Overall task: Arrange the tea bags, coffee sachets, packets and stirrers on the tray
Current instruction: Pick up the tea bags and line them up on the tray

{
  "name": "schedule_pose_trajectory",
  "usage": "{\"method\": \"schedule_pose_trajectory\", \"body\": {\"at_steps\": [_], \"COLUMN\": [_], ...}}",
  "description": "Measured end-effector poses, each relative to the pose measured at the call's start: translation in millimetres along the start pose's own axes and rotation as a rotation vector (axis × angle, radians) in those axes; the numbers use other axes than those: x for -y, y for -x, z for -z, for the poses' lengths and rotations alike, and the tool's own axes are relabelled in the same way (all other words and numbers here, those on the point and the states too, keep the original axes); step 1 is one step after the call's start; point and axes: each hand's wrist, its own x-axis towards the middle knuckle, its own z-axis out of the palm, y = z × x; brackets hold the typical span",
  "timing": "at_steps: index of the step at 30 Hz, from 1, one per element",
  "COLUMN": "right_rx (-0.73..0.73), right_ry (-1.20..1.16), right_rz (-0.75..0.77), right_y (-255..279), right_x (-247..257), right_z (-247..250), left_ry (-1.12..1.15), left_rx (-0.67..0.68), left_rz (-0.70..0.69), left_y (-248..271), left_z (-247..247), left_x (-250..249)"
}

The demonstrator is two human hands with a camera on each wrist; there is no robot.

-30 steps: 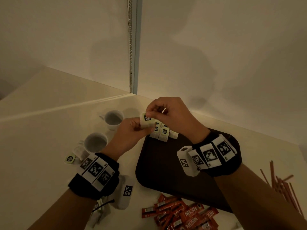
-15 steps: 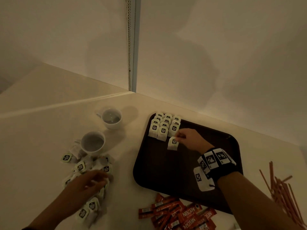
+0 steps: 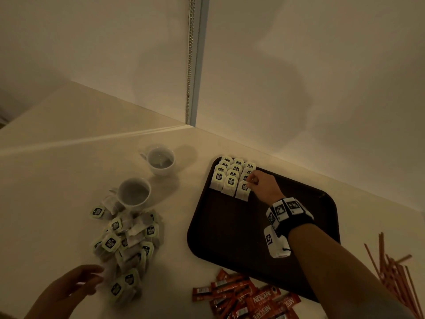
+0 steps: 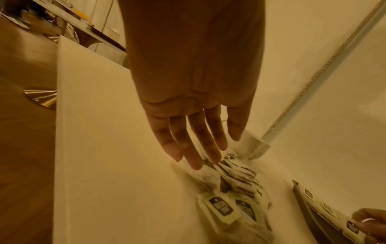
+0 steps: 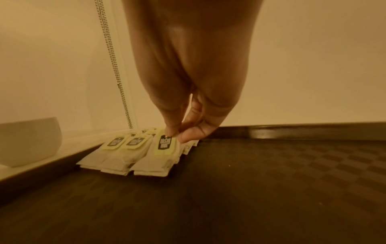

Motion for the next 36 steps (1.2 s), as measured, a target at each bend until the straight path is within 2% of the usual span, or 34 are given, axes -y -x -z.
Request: {"method": "schedule_pose_trajectory", "body": {"at_steps": [5, 8, 10, 12, 14, 17, 19, 22, 25, 29, 31, 34, 36], "right_rx": [-0.077, -0.147, -0.061, 0.082, 0.25, 0.434, 0.48, 0.415, 0.321, 0.292, 0.289, 0.327, 0.354], "right_ry": [0.001, -0.026, -0.07, -0.05, -0.021, 0.036, 0.093, 0.124, 0.122, 0.124, 0.122, 0.113, 0.091], "right_rz": [-0.018, 0.056, 0.181, 0.349, 0.428, 0.319, 0.202, 0.1, 0.059, 0.015, 0.018, 0.018, 0.016], "right_y": [-2, 10, 29, 52, 72, 93, 103, 110, 115, 120, 120, 120, 121], "right_x": [5, 28, 57, 86, 111, 140, 154, 167, 173, 175, 172, 168, 165], "right_z": [-1, -6, -18, -37, -61, -100, -123, -148, -166, -174, -174, -167, -161], "left_ry": [0.046, 0.009, -0.057, -0.155, -0.189, -0.261, -0.267, -0.309, -0.353, -0.357, -0.397, -0.526, -0.675], "left_rx": [-0.04, -0.064, -0.117, -0.177, -0.217, -0.244, -0.291, -0.362, -0.307, -0.246, -0.28, -0.371, -0.347], "left_rz": [-0.002, -0.051, -0.117, -0.196, -0.263, -0.305, -0.32, -0.311, -0.162, -0.127, -0.171, -0.341, -0.401], "left_y": [10, 19, 23, 25, 22, 12, 9, 4, -2, -10, -12, -15, -18], "left_z": [2, 1, -2, -7, -12, -21, -24, -26, -25, -26, -27, -35, -43], "left_x": [0, -9, -16, -24, -32, -42, -49, -53, -46, -35, -33, -40, -49]}}
